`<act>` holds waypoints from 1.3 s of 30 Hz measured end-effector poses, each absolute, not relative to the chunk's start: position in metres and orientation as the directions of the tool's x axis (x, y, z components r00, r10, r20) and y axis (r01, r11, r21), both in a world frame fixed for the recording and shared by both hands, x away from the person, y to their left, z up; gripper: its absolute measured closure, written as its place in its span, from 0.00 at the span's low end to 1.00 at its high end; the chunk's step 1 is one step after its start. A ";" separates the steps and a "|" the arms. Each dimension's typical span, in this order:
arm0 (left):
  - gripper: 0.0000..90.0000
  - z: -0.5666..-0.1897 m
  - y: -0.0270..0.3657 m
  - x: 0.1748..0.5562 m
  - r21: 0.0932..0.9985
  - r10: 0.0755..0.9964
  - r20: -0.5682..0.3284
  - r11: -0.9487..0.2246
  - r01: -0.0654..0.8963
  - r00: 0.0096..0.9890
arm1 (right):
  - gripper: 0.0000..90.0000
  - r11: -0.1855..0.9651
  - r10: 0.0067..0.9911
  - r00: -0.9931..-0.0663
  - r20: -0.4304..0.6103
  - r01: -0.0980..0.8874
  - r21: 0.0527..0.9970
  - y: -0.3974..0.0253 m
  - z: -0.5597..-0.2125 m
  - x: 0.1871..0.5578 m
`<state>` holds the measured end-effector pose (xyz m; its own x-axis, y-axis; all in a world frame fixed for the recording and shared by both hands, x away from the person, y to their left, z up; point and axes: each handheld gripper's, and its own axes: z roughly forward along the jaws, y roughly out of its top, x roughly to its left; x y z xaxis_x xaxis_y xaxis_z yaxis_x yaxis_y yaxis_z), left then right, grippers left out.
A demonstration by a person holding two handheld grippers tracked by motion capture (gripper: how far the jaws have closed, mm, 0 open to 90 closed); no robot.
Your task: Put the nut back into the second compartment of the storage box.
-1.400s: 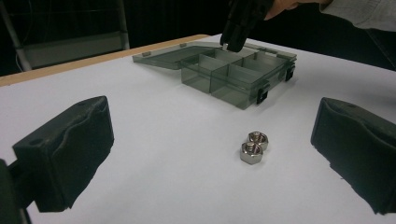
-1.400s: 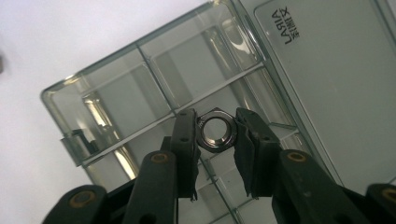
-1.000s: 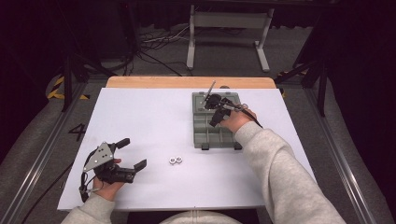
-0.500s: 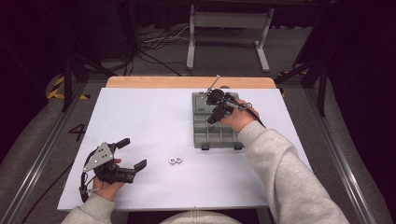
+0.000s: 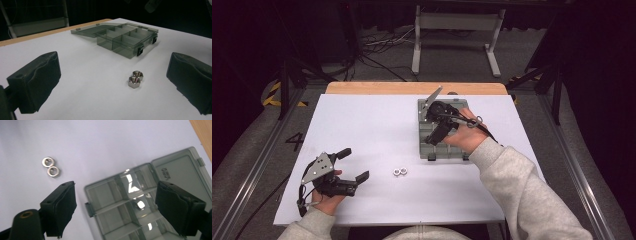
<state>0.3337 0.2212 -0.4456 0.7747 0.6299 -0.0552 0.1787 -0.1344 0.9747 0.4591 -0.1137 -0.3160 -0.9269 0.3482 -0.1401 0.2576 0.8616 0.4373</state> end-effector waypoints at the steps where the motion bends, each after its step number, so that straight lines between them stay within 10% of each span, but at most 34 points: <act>1: 0.00 -0.446 0.221 0.334 0.975 0.631 -0.056 -0.131 0.178 0.774 | 0.19 0.863 0.339 -0.931 -0.139 0.248 0.440 -0.111 -0.316 0.455; 27: 0.00 -0.445 0.222 0.333 0.976 0.631 -0.058 -0.128 0.177 0.773 | 0.29 0.927 0.123 -0.986 -0.113 0.073 0.367 -0.044 -0.377 0.405; 39: 0.00 -0.445 0.222 0.333 0.976 0.631 -0.057 -0.130 0.177 0.773 | 0.49 0.956 0.116 -0.991 -0.067 0.094 0.278 -0.034 -0.413 0.413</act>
<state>0.3332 0.2221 -0.4452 0.7735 0.6312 -0.0569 0.1775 -0.1295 0.9756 0.4128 -0.0339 -0.4126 -0.9910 0.1164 -0.0666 0.0936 0.9561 0.2775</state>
